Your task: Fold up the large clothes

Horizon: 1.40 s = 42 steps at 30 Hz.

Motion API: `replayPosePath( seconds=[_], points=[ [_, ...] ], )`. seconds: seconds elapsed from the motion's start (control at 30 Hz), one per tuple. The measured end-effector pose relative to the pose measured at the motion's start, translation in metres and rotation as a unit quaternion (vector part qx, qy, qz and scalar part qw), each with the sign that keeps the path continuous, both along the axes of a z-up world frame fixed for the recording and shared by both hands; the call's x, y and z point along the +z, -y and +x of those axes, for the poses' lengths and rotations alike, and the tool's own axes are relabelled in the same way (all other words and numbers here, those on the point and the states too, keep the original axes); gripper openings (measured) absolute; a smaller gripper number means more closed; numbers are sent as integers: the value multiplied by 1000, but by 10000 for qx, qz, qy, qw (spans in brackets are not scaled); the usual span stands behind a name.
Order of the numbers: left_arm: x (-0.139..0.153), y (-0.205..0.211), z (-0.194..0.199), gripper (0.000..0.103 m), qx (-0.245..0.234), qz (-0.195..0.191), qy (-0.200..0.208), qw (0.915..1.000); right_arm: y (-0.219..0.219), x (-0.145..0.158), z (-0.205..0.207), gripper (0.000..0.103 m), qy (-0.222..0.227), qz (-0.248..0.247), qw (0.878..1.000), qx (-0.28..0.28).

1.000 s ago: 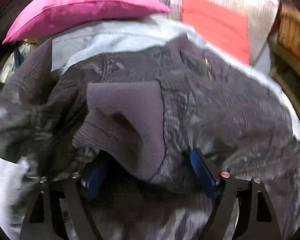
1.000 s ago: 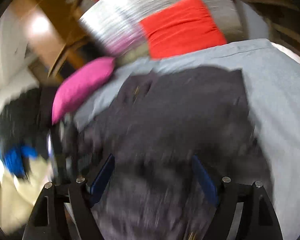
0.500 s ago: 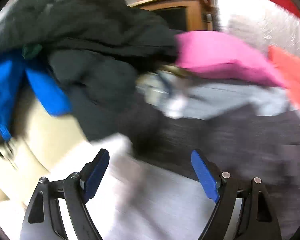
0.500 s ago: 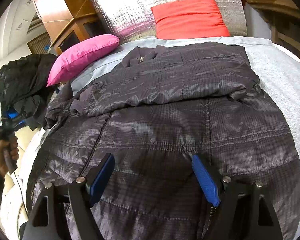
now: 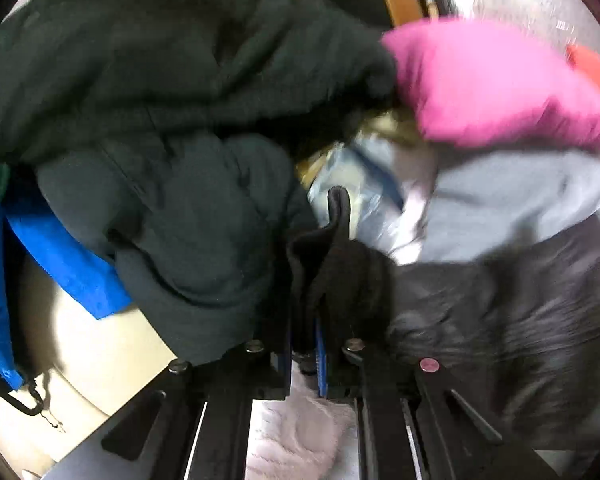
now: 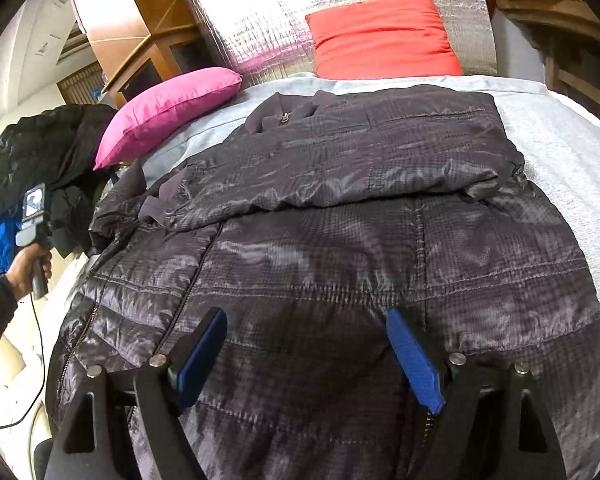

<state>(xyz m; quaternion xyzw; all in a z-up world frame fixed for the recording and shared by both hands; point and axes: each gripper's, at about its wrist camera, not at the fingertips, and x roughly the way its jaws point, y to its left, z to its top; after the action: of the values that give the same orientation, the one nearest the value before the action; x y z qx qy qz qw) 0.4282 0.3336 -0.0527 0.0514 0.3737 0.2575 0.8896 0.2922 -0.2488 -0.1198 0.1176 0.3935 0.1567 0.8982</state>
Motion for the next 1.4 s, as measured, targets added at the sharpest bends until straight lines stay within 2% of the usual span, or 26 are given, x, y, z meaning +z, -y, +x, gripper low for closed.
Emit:
replayPosePath(
  seconds=[0.1,0.17,0.27,0.37,0.43,0.53,0.67,0.73,0.8,0.83,0.87,0.9,0.93,0.97,1.13,1.27,1.33,1.37,1.4],
  points=[
    [55,32,-21,10,-461,74,426,9980,3,0,0,85,10,105,9999,2],
    [99,58,-33,10,-820,-91,777,9936,4,-1,1,85,16,179,9998,2],
    [166,116,-50,10,-1434,-368,1314,9802,5,-2,1,85,25,270,9996,4],
    [205,182,-57,10,-2030,-651,1587,9640,9,-3,1,85,35,409,9992,-2],
    [217,224,-59,10,-2340,-819,1635,9549,12,-3,2,85,39,516,9987,-9],
    [220,285,-57,10,-2758,-1145,1596,9409,14,-4,2,85,47,610,9981,-9],
    [198,362,-58,10,-3174,-1532,1308,9267,18,-5,2,85,57,778,9969,-12],
    [172,399,-57,10,-3365,-1805,1018,9186,21,-6,1,85,66,883,9961,-20],
    [148,419,-53,11,-3469,-2058,758,9119,24,-6,1,85,64,983,9951,-20],
    [132,432,-50,12,-3595,-2247,550,9040,25,-6,1,85,64,1023,9947,-19],
    [118,440,-48,20,-3677,-2312,373,9000,25,-6,0,85,63,1053,9944,-17],
    [107,446,-49,30,-3683,-2316,206,9001,26,-7,1,85,57,1102,9939,-15],
    [97,448,-47,56,-3656,-2313,79,9015,27,-7,1,85,56,1136,9935,-16],
    [86,447,-44,72,-3600,-2297,-29,9042,28,-7,1,85,56,1189,9929,-18],
    [64,387,-45,73,-3141,-2265,36,9220,32,-7,1,85,38,1296,9916,-28],
    [38,312,-63,77,-2401,-1768,372,9538,45,-2,0,85,-67,1533,9878,-271],
    [19,282,-70,77,-2079,-1543,366,9652,58,0,0,85,-236,2084,9766,-476],
    [6,264,-73,77,-1865,-1524,354,9699,67,1,3,85,-349,2447,9672,-583],
    [-3,254,-76,77,-1757,-1560,329,9715,76,2,8,85,-444,2756,9577,-698]
  ],
)
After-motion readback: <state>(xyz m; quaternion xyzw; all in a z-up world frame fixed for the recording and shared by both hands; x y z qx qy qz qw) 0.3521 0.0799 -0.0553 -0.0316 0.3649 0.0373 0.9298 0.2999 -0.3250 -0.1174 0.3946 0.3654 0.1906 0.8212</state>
